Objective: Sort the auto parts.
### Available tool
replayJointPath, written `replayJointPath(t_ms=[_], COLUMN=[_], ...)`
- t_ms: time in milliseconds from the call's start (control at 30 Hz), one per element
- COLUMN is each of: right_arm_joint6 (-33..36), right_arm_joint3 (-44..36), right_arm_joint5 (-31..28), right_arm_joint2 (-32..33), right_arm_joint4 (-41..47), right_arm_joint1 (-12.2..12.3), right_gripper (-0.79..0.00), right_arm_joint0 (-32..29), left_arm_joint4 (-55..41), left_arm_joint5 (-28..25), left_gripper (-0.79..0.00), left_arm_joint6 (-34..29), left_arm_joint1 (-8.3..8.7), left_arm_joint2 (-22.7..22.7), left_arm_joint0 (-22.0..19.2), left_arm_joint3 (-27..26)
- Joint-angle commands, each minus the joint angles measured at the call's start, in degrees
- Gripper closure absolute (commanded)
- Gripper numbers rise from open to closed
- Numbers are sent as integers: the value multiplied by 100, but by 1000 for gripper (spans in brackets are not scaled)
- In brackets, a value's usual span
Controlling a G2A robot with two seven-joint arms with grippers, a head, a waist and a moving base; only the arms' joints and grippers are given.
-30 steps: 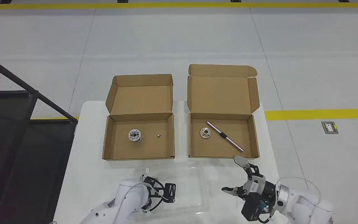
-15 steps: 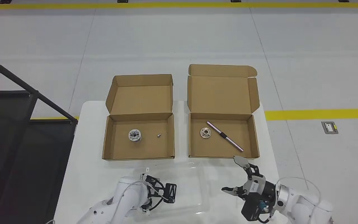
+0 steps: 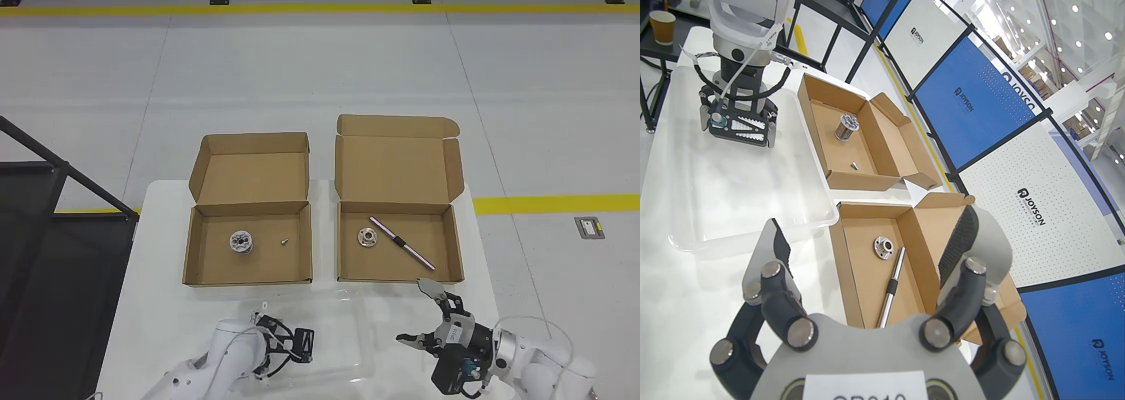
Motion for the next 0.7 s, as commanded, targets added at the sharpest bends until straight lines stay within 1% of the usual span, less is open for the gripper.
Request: replayJointPath(t_ms=[0, 233, 300, 367, 433, 600, 667], right_arm_joint6=[0, 0, 0, 0, 0, 0, 0], right_arm_joint3=[0, 0, 0, 0, 0, 0, 0], right_arm_joint5=[0, 0, 0, 0, 0, 0, 0], right_arm_joint2=[0, 0, 0, 0, 0, 0, 0], right_arm_joint4=[0, 0, 0, 0, 0, 0, 0], right_arm_joint1=[0, 0, 0, 0, 0, 0, 0], right_gripper=[-785, -785, -785, -785, -785, -785, -785], right_arm_joint0=[0, 0, 0, 0, 0, 0, 0], left_arm_joint4=[-2, 67, 55, 81, 61, 111, 79], left_arm_joint5=[80, 489, 532, 785, 892, 841, 669], left_gripper=[-785, -785, -785, -785, -785, -785, -785], left_arm_joint6=[-70, -249, -224, -154, -37, 66, 148], left_arm_joint1=[-17, -85, -98, -114, -125, -127, -115], left_arm_joint2=[0, -1, -20, -70, -115, -181, -214], left_arm_joint0=[-10, -9, -22, -5, 2, 40, 69], left_arm_joint3=[-6, 12, 15, -5, -12, -20, -51])
